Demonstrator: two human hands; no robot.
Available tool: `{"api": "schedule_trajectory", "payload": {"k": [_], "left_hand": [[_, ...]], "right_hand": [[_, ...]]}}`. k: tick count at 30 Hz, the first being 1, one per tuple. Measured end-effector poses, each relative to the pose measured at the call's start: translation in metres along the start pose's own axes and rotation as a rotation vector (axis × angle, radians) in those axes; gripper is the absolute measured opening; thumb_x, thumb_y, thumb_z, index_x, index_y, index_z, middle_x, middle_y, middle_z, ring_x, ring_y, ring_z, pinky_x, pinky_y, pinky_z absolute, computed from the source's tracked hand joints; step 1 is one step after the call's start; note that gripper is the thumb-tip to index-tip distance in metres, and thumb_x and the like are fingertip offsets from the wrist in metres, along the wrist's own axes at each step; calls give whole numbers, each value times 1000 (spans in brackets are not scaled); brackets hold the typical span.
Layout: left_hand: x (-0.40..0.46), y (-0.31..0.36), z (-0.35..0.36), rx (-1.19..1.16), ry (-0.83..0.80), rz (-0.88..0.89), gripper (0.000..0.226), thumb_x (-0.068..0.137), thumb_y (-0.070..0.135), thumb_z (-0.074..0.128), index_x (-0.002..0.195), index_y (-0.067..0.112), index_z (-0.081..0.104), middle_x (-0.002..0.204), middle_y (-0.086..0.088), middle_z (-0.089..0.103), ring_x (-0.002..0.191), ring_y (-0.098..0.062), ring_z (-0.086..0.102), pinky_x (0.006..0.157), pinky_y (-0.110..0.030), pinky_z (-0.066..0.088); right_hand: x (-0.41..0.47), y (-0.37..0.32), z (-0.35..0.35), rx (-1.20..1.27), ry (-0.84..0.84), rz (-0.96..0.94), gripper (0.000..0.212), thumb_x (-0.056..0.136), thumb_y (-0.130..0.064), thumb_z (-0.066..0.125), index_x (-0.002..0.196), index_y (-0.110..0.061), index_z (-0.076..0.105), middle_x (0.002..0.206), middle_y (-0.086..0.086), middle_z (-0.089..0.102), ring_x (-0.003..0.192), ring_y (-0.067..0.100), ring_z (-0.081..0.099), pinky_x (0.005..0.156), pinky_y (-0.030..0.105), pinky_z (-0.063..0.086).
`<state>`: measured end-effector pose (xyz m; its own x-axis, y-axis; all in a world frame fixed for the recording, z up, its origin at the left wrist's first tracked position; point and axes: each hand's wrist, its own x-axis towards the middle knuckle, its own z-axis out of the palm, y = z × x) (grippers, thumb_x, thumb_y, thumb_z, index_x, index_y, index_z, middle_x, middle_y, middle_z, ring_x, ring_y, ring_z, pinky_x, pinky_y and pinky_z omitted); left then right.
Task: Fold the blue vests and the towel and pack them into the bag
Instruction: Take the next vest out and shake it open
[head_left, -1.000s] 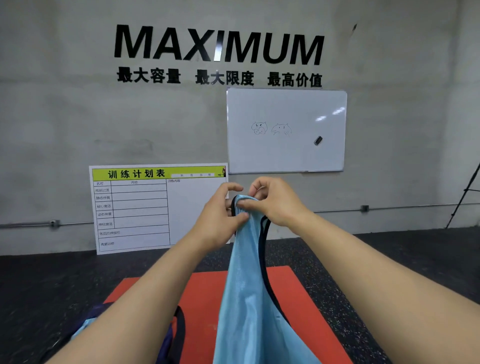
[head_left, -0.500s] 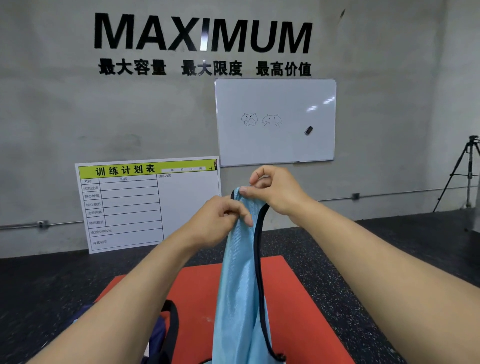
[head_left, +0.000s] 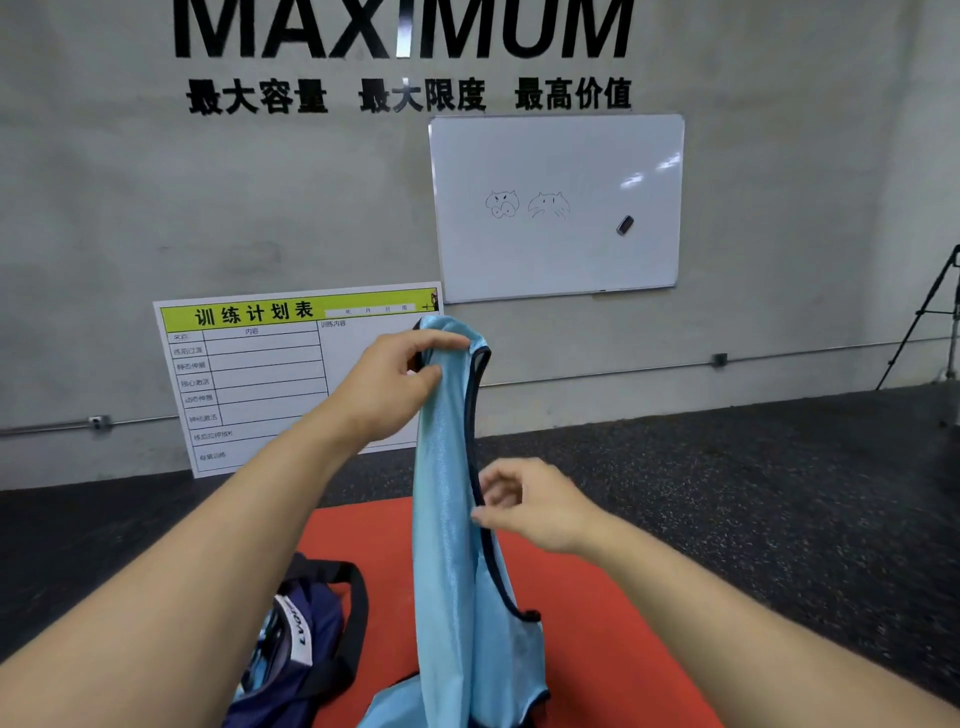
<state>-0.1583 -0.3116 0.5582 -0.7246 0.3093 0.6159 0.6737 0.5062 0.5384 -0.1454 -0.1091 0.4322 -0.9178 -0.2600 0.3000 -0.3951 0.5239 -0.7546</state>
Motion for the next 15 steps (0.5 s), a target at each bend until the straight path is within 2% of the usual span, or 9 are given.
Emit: {"api": "schedule_trajectory", "payload": {"k": [1, 3, 5, 7, 10, 12, 13, 14, 15], "left_hand": [[-1, 0, -3, 2, 7, -4, 43, 98, 0, 53, 124, 31, 70, 102, 14, 63, 83, 5, 56, 78, -15, 44], [-4, -2, -8, 13, 23, -25, 43, 99, 0, 52, 124, 31, 70, 91, 18, 57, 69, 8, 53, 62, -8, 39], [-6, -6, -14, 16, 45, -64, 44, 100, 1, 51, 122, 34, 69, 92, 13, 56, 66, 2, 51, 52, -8, 36], [-8, -10, -22, 12, 74, -95, 43, 101, 2, 50, 123, 34, 69, 101, 8, 59, 70, -3, 52, 48, -10, 38], [-10, -15, -34, -9, 122, -99, 43, 101, 1, 50, 120, 34, 70, 112, 3, 63, 77, -4, 58, 56, -18, 49], [-11, -19, -42, -2, 145, -107, 44, 101, 1, 51, 120, 35, 70, 119, -2, 64, 89, -19, 62, 73, -35, 57], [-12, -22, -46, 10, 150, -116, 45, 100, 0, 51, 120, 36, 70, 119, -4, 64, 87, -26, 62, 74, -42, 57], [-12, -25, -50, 25, 154, -124, 46, 100, 0, 51, 121, 36, 70, 116, -5, 65, 80, -26, 59, 69, -44, 56], [-13, -28, -55, 42, 162, -131, 46, 100, 0, 51, 121, 36, 70, 111, -5, 64, 72, -20, 55, 61, -39, 52]], "right_hand": [[-2, 10, 9, -5, -29, -10, 21, 85, -20, 81, 99, -11, 69, 80, -8, 63, 70, 4, 55, 73, 24, 48], [-7, 27, 25, -27, -71, -13, 15, 84, -15, 78, 87, -7, 66, 73, -12, 56, 66, 4, 48, 68, 25, 42], [-13, 39, 35, -89, -95, -7, 12, 83, -14, 74, 78, -13, 63, 66, -17, 56, 60, 1, 46, 63, 26, 41], [-16, 51, 42, -135, -132, 28, 5, 80, -17, 72, 81, -20, 67, 73, -15, 65, 64, 0, 54, 66, 29, 48], [-21, 70, 48, -226, -244, 107, 13, 78, -22, 72, 83, -33, 68, 83, -13, 72, 72, 2, 62, 70, 24, 52], [-26, 80, 49, -318, -306, 137, 9, 76, -29, 74, 82, -32, 67, 85, -7, 72, 76, 6, 61, 73, 29, 53], [-28, 87, 49, -374, -330, 145, 10, 76, -32, 74, 83, -30, 68, 88, -4, 74, 78, 8, 62, 75, 30, 53], [-31, 91, 47, -431, -359, 154, 12, 77, -33, 75, 87, -27, 71, 92, -3, 75, 81, 9, 64, 77, 29, 52], [-35, 94, 44, -480, -396, 168, 15, 79, -32, 75, 91, -25, 73, 96, -3, 76, 84, 10, 66, 77, 27, 51]]}}
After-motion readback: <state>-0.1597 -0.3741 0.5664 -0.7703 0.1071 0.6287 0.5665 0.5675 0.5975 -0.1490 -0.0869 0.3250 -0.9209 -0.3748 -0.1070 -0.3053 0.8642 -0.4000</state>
